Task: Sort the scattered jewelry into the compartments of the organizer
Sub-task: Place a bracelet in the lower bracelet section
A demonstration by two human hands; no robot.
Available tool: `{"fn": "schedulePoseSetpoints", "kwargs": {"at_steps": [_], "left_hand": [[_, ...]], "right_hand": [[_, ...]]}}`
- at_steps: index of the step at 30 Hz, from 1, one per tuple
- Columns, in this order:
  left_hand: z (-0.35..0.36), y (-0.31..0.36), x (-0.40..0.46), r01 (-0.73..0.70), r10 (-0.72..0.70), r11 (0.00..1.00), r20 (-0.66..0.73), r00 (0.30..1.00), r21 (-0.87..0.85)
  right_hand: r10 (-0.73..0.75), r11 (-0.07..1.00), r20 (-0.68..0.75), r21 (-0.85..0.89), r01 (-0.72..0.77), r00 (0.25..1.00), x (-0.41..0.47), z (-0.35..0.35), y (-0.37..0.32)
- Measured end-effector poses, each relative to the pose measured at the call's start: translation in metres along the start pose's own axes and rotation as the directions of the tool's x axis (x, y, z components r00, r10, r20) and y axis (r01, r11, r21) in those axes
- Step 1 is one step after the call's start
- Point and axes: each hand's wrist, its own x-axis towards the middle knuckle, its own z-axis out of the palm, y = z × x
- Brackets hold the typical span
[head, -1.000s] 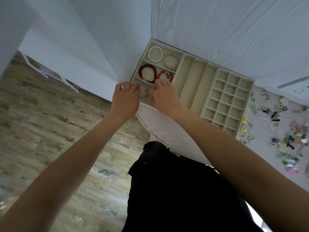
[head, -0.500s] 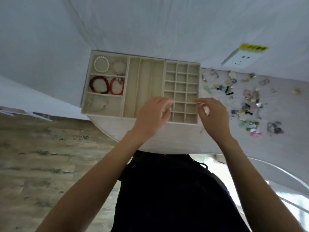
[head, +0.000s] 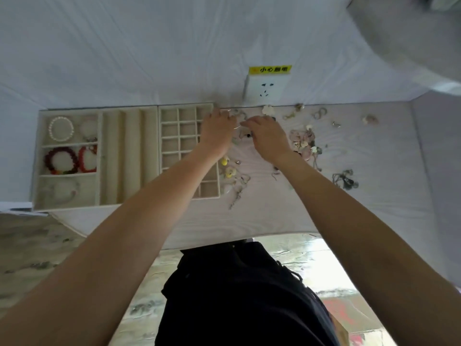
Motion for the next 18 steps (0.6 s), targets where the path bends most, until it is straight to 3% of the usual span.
{"fn": "schedulePoseSetpoints", "kwargs": {"at_steps": [3, 5, 7, 11, 14, 18], "left_hand": [[0.000, -0.005, 0.005, -0.032, 0.032, 0.998, 0.003, 0.999, 0.049], [0.000, -0.012, 0.004, -0.102, 0.105, 0.994, -0.075, 0.992, 0.049], [0.006, -0.018, 0.000, -0.167, 0.158, 0.985, -0.184, 0.970, -0.036], [0.002, -0.021, -0.008, -0.122, 0.045, 0.923, -0.214, 0.976, -0.364], [-0.017, -0.021, -0.026, -0.060, -0.107, 0.729, -0.200, 0.974, -0.682], [-0.040, -0.037, -0.080, -0.013, -0.195, 0.303, -0.075, 0.978, -0.953]], "right_hand": [[0.003, 0.997, 0.005, -0.072, -0.002, 1.000, 0.016, 0.001, 0.003], [-0.027, 0.993, 0.010, -0.113, 0.028, 1.000, 0.023, 0.000, 0.002], [-0.064, 0.988, -0.005, -0.140, 0.062, 0.998, 0.029, -0.001, 0.003], [-0.086, 0.991, -0.107, -0.107, 0.075, 0.990, 0.030, -0.002, 0.005], [0.088, 0.952, -0.255, 0.307, -0.006, 0.963, 0.016, -0.014, -0.016], [0.159, 0.776, -0.251, 0.630, 0.037, 0.955, -0.005, -0.033, -0.071]]}}
